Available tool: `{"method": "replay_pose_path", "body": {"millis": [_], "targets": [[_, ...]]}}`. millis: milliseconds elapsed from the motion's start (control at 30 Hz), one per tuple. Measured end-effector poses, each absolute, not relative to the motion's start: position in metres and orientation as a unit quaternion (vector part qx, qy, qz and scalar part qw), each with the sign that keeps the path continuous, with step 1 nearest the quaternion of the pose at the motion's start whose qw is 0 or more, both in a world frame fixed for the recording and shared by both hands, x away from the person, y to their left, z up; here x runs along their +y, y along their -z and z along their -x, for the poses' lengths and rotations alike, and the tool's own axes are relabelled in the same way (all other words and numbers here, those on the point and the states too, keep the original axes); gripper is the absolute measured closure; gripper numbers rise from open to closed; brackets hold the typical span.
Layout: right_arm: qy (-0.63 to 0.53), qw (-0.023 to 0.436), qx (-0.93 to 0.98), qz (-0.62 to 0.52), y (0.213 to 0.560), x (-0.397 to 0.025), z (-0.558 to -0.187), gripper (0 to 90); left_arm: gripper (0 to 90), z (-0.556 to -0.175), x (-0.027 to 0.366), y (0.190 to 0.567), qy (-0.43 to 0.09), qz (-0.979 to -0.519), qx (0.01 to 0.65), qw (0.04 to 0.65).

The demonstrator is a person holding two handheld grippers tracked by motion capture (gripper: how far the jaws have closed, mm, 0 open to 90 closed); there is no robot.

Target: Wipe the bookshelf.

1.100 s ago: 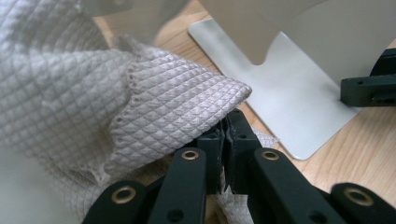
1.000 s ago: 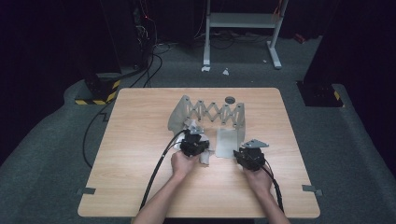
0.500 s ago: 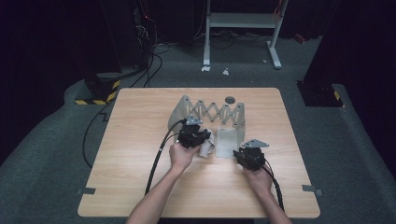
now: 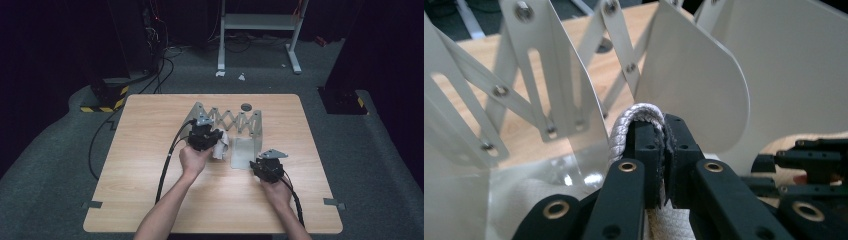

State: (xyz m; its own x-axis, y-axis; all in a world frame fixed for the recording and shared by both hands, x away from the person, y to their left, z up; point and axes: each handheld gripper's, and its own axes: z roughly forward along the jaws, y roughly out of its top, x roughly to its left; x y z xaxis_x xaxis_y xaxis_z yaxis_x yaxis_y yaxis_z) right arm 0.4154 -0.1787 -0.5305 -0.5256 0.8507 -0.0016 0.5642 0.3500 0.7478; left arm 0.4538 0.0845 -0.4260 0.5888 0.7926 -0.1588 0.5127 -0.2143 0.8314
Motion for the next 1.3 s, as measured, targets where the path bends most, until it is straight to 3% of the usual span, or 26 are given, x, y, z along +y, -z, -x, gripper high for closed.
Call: {"method": "replay_pose_path", "body": {"millis": [1300], "targets": [[-0.358,0.199,0.798,-0.442,0.531,-0.178,-0.415,68.5,86.0,-0.478,0.075,0.398,-0.209,-0.764,0.424,0.440]]}}
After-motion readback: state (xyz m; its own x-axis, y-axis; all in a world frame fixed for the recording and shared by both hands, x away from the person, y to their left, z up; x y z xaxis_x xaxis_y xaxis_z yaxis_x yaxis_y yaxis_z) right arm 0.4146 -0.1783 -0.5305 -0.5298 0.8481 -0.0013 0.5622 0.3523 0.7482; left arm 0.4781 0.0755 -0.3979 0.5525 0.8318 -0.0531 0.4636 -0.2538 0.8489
